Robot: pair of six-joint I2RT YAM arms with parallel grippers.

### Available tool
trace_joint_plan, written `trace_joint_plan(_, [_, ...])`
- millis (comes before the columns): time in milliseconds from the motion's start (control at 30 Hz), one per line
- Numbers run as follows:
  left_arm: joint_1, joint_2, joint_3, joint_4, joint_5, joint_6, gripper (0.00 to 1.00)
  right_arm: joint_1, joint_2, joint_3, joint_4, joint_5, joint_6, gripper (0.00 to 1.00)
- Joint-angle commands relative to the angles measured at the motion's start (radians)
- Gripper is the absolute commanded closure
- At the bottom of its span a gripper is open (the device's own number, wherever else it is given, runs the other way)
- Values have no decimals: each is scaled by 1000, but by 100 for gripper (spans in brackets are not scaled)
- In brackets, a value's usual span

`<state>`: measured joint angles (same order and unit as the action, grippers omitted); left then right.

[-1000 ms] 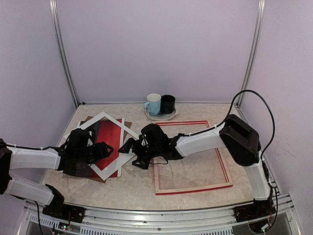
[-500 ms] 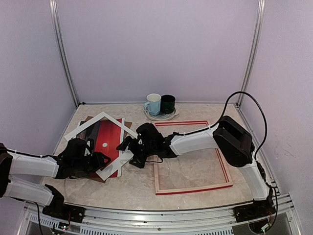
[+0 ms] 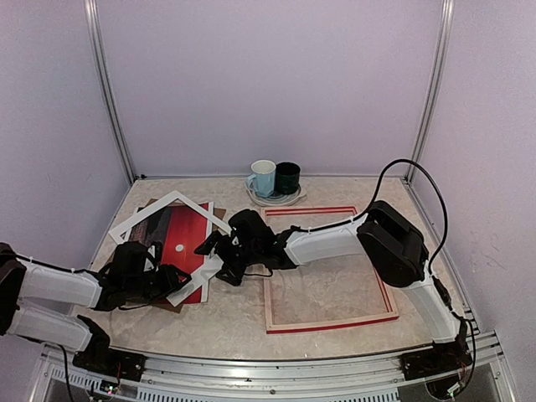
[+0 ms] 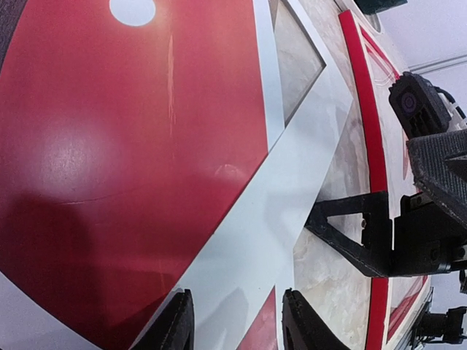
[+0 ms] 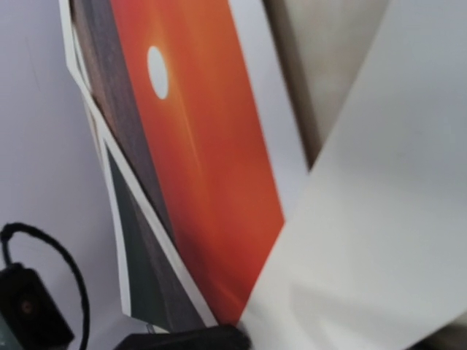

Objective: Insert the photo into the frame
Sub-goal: Pick up the mat board from the photo.

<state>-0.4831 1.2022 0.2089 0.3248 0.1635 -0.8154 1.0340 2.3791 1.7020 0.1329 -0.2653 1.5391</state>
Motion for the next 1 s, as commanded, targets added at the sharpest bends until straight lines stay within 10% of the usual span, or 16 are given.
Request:
trace_joint_plan(0, [6, 35, -26, 65, 39, -8, 58, 11, 54, -4, 79, -19, 12, 1])
trace_joint_plan(567, [6, 95, -36, 120, 68, 4, 59, 14, 45, -112, 345, 45, -13, 3])
trace_joint_plan(967, [6, 90, -42, 115, 67, 12, 59, 11, 51, -104, 360, 90, -95, 44])
